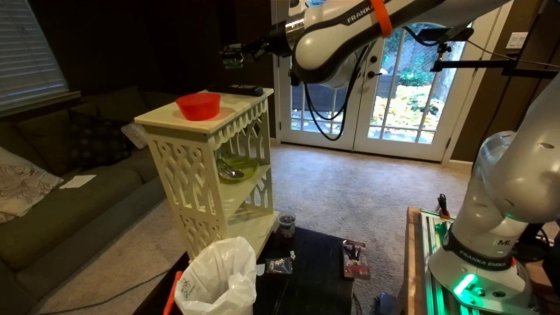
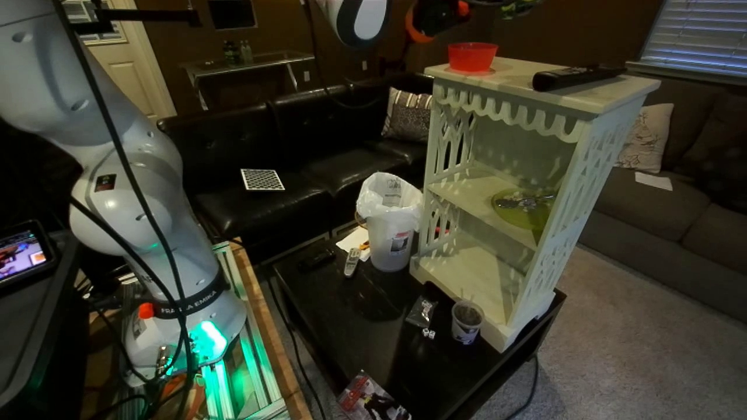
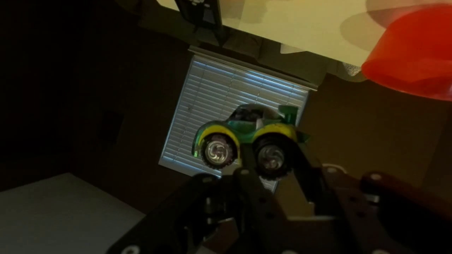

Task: Remove the car from the top shelf and place it on top of the shelf.

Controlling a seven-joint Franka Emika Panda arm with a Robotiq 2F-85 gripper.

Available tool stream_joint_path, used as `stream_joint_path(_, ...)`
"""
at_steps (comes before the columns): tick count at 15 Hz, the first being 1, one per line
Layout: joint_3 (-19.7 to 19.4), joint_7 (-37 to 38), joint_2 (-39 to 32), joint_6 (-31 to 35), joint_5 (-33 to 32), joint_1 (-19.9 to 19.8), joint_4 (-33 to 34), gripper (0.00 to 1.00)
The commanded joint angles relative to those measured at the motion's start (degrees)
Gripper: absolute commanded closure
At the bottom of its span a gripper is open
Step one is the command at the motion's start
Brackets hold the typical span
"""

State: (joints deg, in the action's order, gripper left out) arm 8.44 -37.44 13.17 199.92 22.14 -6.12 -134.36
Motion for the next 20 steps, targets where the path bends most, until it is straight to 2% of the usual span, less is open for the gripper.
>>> stream_joint_path(1, -0.2, 0.0, -0.6, -0.1, 0.0, -0.1, 0.9, 0.67)
stream_joint_path(2, -0.2, 0.0, -1.1, -0.1, 0.0, -0.1, 1.4, 0.92)
stream_joint_path(11, 0.6, 1.9, -8.8, 0.3, 1.5, -0.3, 2.9, 0.92)
stream_joint_path(20, 0.9, 2.4, -16.6, 0.0, 2.1, 0.6, 11.0, 0.92)
